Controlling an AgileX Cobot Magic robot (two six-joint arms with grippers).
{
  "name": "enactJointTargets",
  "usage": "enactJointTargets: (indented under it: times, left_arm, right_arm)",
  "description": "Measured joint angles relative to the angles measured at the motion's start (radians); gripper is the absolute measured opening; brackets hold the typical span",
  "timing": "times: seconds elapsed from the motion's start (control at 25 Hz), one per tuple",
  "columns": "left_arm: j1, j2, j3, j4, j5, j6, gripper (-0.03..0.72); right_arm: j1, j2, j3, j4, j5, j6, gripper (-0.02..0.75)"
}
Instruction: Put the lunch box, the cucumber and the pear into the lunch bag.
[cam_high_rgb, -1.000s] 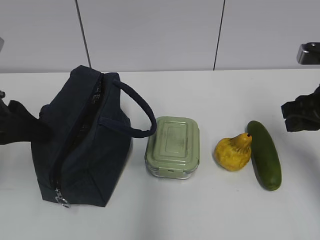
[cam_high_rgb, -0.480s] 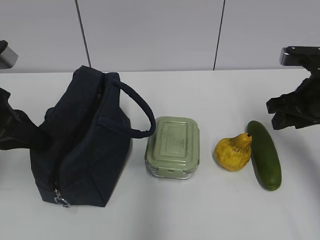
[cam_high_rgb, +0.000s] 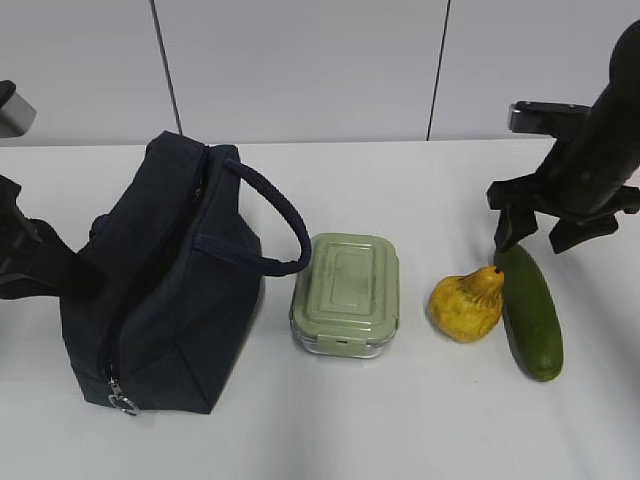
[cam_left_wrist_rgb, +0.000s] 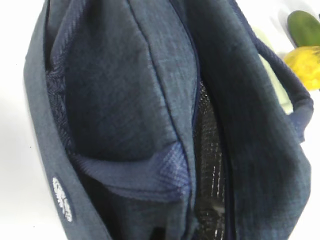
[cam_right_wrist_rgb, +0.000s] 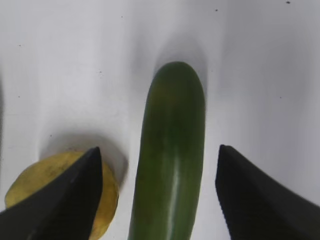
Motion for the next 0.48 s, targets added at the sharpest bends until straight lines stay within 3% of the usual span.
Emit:
enactJointTargets:
  times: [0.4, 0.48]
  left_arm:
    - [0.000, 0.000, 0.000, 0.000, 0.000, 0.000, -0.013]
    - [0.000, 0.000, 0.000, 0.000, 0.000, 0.000, -0.013]
  right_arm:
    - [0.000, 0.212, -0.186, -0.027, 0.190, 0.008, 0.549]
    - [0.000, 0.222, -0.187, -0.037, 0.213, 0.008, 0.494]
